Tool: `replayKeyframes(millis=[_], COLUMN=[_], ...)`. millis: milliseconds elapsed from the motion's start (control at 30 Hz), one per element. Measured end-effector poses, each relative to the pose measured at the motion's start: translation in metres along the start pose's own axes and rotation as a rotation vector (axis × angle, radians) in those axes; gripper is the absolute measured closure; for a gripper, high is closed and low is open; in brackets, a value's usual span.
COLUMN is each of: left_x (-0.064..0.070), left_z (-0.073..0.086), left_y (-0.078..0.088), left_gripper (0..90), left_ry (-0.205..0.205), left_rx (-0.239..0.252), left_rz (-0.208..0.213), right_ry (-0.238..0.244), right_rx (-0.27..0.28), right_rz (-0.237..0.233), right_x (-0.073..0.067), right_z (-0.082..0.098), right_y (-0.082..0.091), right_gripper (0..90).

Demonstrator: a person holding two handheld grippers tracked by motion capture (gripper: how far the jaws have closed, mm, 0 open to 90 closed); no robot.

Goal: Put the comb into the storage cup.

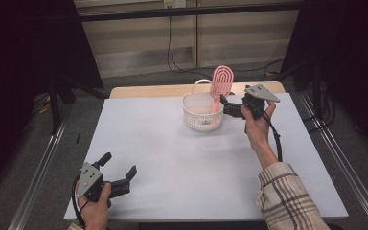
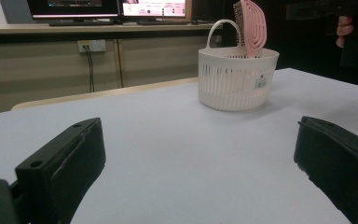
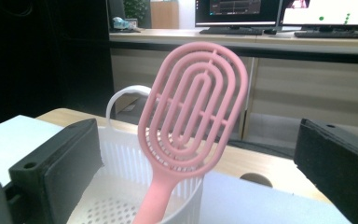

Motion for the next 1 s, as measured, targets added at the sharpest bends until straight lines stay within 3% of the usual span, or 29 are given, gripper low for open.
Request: replayKeyframes(millis=[300,533,933,1000], left_x=[0.0,0.001,0.0,0.0], left_z=[-0.001,-0.001,-0.002,-0.002], left_y=[0.001,0.0,0.001,0.002], left_gripper=[2.1,2.1,2.1,2.1], left_ry=[-0.001,0.002,0.001,0.001], left_rx=[0.004,0.004,0.011,0.011], left_rz=[0.002,0.003,0.001,0.001], right_ry=[0.003,0.069,0.052,0.068], right_rx=[0.018,0.017,0.016,0.018], right_rz=[0.021,0.018,-0.014,-0.011], right_x=[0.003,0.002,0.001,0.0], right_z=[0.011,0.016,0.024,0.024], right_y=[0.02,0.034,0.057,0.061], right_gripper=[0.4,0.4,0.0,0.0])
Point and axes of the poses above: each handheld gripper's, and its own axes: y roughly backward along the jaws, z roughly out of its underside, x roughly to its right, the point moved 8 cm from there along -y, roughly forward along the jaws, and after that the axes turned 11 degrees about y, right-handed, at the moved point
